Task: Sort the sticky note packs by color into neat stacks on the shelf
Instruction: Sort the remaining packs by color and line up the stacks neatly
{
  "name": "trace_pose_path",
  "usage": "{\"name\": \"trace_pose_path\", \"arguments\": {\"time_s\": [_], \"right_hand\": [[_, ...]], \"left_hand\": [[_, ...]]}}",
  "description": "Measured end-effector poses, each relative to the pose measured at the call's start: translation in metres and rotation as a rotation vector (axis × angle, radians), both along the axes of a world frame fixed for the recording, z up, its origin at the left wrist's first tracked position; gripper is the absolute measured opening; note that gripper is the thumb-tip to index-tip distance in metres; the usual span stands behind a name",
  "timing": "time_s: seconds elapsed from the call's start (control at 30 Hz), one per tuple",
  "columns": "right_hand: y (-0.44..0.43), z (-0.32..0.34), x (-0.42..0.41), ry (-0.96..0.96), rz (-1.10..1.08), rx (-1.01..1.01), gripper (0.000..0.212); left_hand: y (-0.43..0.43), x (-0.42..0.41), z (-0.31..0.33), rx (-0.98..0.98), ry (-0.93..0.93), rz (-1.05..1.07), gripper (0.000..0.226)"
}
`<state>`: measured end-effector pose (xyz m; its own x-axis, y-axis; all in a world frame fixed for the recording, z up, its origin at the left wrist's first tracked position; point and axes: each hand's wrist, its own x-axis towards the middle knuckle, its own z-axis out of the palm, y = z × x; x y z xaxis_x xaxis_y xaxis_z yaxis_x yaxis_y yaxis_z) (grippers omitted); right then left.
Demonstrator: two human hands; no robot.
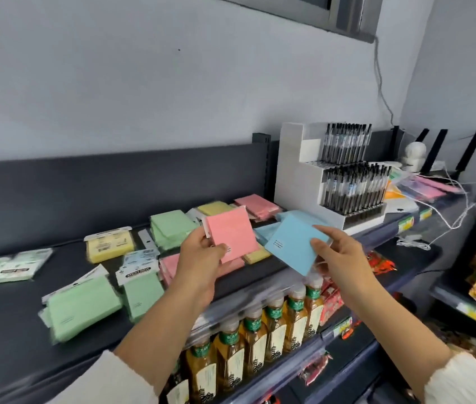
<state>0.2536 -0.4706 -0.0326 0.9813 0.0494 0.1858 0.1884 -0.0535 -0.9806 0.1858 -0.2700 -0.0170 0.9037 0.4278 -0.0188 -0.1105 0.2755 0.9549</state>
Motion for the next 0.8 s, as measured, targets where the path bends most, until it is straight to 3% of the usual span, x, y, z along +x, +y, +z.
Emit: {"name": "trace_pose_path", "arguments": {"time_s": [0.3,0.6,0.8], "right_hand": [[0.070,0.013,0.074,-0.039,0.133,-0.018,0.025],[0.112,0.017,0.113,-0.012,0.339,0.000,0.022],[0.106,0.017,0.145,-0.041,0.424,-0.075,0.023]], "left_hand": [[0.056,0.021,0.019,0.029,-0.041,0.163,0.044],[0.060,0.029,0.011,0.145,0.160,0.235,0.024],[0.042,0.041,0.006,0.341,0.340,0.285,0.050]]}}
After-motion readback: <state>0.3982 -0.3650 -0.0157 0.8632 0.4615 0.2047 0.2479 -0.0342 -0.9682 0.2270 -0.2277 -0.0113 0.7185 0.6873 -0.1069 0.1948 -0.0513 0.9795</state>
